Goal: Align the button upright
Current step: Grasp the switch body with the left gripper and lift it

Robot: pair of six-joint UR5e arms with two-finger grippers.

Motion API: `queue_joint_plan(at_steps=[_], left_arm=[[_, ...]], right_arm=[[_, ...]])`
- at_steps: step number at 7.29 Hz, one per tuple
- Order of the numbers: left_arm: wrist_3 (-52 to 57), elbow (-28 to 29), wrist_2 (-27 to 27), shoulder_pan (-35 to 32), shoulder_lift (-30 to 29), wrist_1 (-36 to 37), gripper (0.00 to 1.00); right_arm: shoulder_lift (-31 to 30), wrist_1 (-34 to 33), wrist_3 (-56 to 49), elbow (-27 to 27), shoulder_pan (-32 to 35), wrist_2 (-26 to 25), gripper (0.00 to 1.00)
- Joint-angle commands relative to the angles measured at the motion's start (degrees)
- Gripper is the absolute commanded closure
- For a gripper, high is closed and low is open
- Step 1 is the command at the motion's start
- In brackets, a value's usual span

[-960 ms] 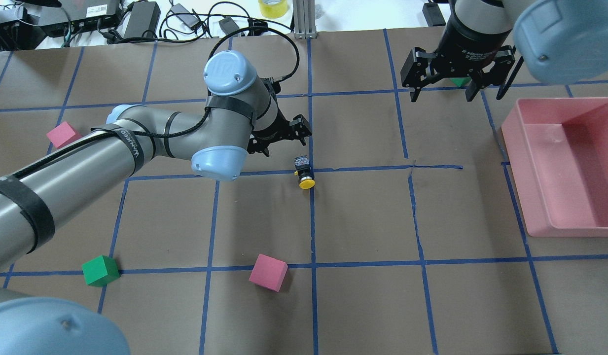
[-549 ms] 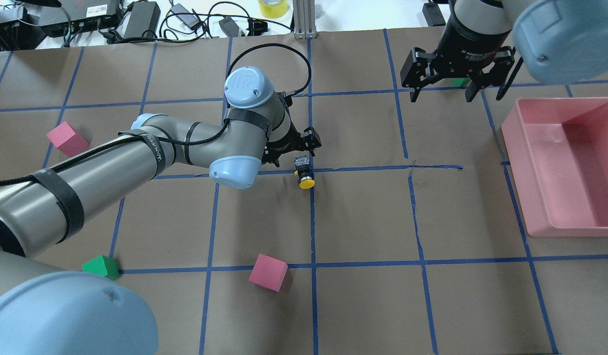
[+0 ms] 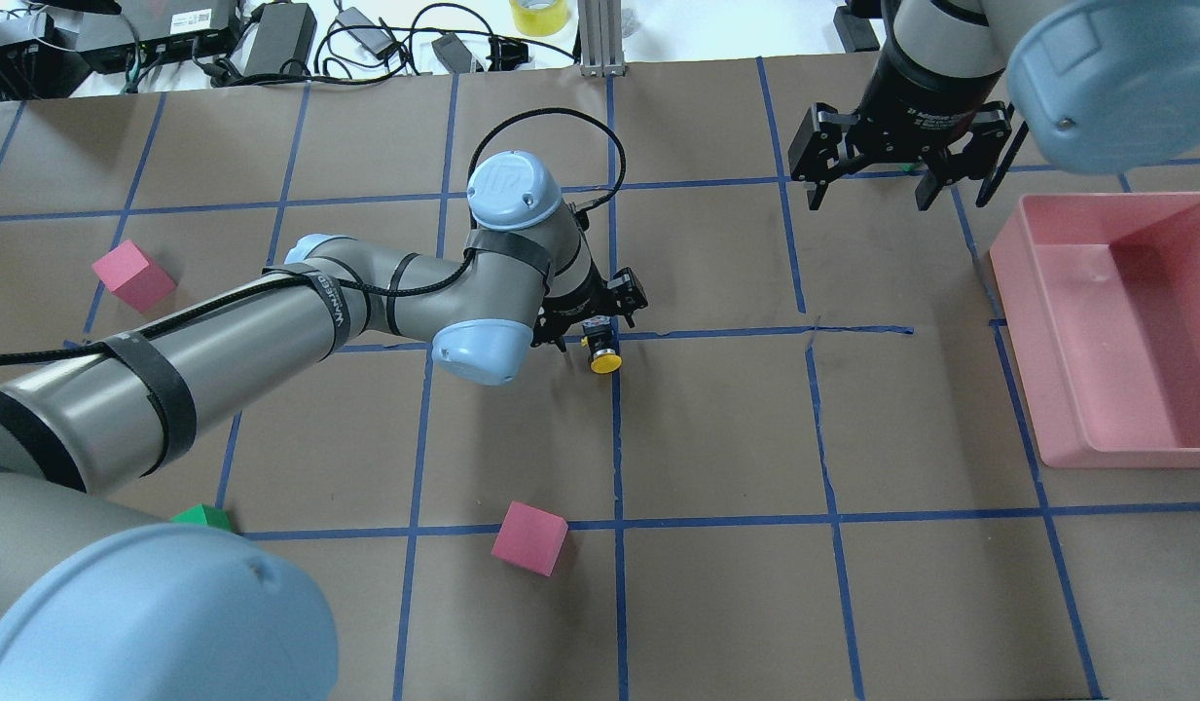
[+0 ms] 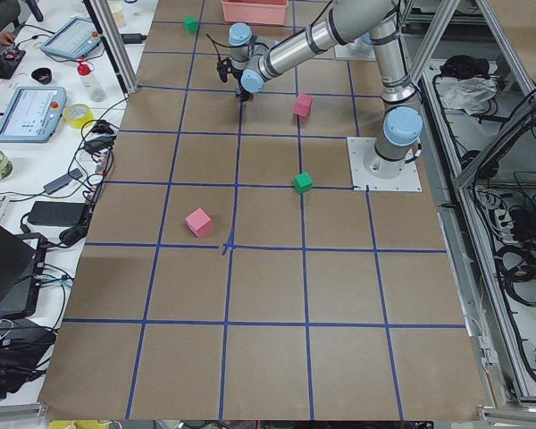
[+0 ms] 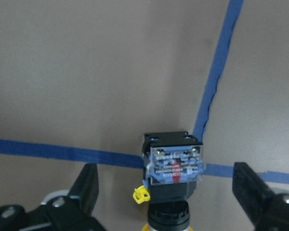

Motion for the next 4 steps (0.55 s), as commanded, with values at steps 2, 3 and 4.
queue_joint_plan(at_steps=[2, 3, 4], left_arm=[[-0.37, -0.01, 0.00, -0.27, 0.17, -2.44, 0.04], [-0.28, -0.01, 0.00, -0.27, 0.08, -2.53, 0.26], [0.16, 0.08, -0.09, -0.27, 0.08, -2.53, 0.47]], right_arm=[[-0.01, -0.07, -0.15, 0.16, 0.08, -0.02, 0.00], [-0.01, -0.07, -0.06, 0.16, 0.08, 0.07, 0.00], [-0.01, -0.07, -0.06, 0.16, 0.08, 0.07, 0.00]])
